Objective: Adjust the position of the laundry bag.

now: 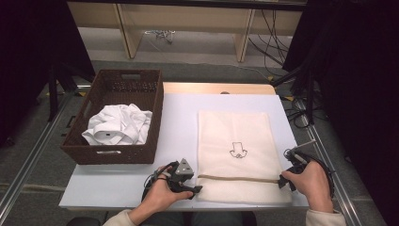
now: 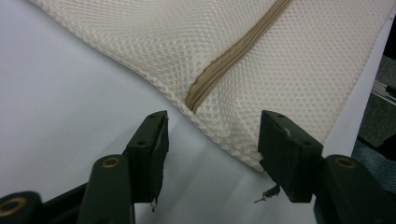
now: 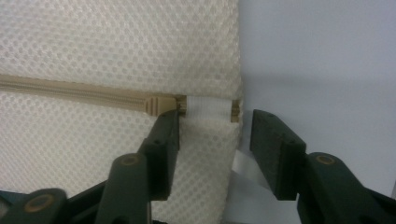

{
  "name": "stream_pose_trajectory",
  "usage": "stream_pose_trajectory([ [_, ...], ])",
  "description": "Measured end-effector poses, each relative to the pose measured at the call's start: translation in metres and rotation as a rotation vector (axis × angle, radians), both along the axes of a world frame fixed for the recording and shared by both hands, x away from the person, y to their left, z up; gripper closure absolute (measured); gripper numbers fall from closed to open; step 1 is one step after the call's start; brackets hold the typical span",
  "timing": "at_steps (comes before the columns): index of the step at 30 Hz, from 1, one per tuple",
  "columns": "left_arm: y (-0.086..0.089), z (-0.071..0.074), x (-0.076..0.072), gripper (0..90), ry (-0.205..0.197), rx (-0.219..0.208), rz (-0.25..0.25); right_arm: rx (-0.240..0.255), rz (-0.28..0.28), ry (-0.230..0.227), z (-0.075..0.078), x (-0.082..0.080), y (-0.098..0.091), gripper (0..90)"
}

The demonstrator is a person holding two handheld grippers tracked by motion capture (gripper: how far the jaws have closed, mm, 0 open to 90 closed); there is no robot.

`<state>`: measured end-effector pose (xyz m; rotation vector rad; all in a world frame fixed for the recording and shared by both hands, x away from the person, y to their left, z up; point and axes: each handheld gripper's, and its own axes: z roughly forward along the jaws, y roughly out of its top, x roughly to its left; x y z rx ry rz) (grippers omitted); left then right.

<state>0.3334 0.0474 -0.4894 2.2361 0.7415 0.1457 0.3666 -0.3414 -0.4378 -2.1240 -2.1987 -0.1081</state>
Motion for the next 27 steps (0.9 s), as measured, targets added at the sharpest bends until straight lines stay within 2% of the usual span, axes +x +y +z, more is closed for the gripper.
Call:
stream_pose_trajectory([
  [1, -0.002, -0.001, 0.0, 45.2, -0.018, 0.021, -0.011, 0.0, 0.004, -0.004, -0.001, 0.0, 0.0, 57.7],
  [2, -0.002, -0.001, 0.0, 46.3, -0.018, 0.021, -0.011, 0.004, 0.028, -0.012, -0.002, 0.0, -0.001, 59.6],
  [3, -0.004, -0.001, -0.002, 49.1, -0.025, 0.024, -0.011, 0.001, -0.018, 0.008, -0.001, 0.0, 0.003, 61.4],
  [4, -0.004, -0.001, -0.002, 51.9, -0.025, 0.024, -0.011, 0.001, -0.018, 0.008, -0.001, 0.0, 0.003, 61.4],
  [5, -0.005, 0.0, -0.002, 54.8, -0.033, 0.029, -0.021, -0.016, 0.011, 0.013, -0.003, 0.0, 0.002, 64.7],
  [6, -0.007, -0.001, -0.005, 57.1, -0.047, 0.036, -0.031, -0.006, 0.015, -0.004, -0.004, 0.0, 0.002, 65.8],
  [8, -0.009, 0.001, -0.005, 61.5, -0.058, 0.051, -0.041, -0.015, 0.025, 0.008, -0.004, 0.0, 0.002, 70.0],
  [10, -0.01, 0.001, -0.005, 68.8, -0.046, 0.051, -0.031, -0.028, -0.03, 0.047, -0.002, 0.001, 0.006, 73.9],
  [11, -0.01, 0.001, -0.005, 71.2, -0.046, 0.051, -0.031, -0.028, -0.03, 0.047, -0.002, 0.001, 0.006, 73.9],
  [12, -0.01, 0.001, -0.005, 71.2, -0.037, 0.043, -0.035, -0.034, -0.002, 0.031, -0.004, 0.0, 0.004, 75.0],
  [13, -0.01, 0.001, -0.004, 77.1, -0.029, 0.034, -0.031, -0.035, -0.006, 0.031, -0.004, 0.001, 0.004, 77.9],
  [16, -0.009, 0.001, -0.003, 82.6, -0.028, 0.027, -0.027, -0.032, -0.009, 0.026, -0.005, 0.0, 0.004, 79.5],
  [17, -0.008, 0.001, -0.003, 84.6, -0.027, 0.026, -0.014, -0.051, 0.001, 0.036, -0.005, 0.0, 0.004, 81.2],
  [18, -0.008, 0.001, -0.003, 85.4, -0.027, 0.026, -0.014, -0.051, 0.001, 0.036, -0.005, 0.0, 0.004, 81.2],
  [19, -0.007, 0.002, -0.003, 86.0, -0.017, 0.009, -0.003, -0.041, -0.052, 0.056, -0.002, 0.0, 0.007, 82.1],
  [20, -0.007, 0.002, -0.003, 86.2, -0.017, 0.009, -0.003, -0.041, -0.052, 0.056, -0.002, 0.0, 0.007, 82.1],
  [21, -0.005, 0.004, -0.001, 86.3, -0.013, 0.001, 0.002, -0.04, -0.07, 0.028, -0.002, -0.001, 0.007, 82.8],
  [22, -0.005, 0.004, -0.001, 86.4, -0.013, 0.001, 0.002, -0.04, -0.07, 0.028, -0.002, -0.001, 0.007, 82.8],
  [23, -0.003, 0.007, 0.0, 86.5, -0.015, -0.007, 0.013, -0.04, -0.003, 0.041, 0.0, 0.0, 0.004, 83.3],
  [24, -0.002, 0.009, 0.001, 86.5, -0.02, -0.002, 0.02, -0.034, -0.067, 0.056, 0.002, 0.0, 0.01, 83.4],
  [25, 0.0, 0.01, 0.001, 86.5, -0.019, -0.008, 0.015, -0.031, -0.03, 0.041, 0.003, 0.0, 0.008, 83.7],
  [27, 0.002, 0.013, 0.002, 86.6, -0.02, -0.013, 0.029, -0.029, -0.017, 0.013, 0.004, 0.0, 0.009, 83.9],
])
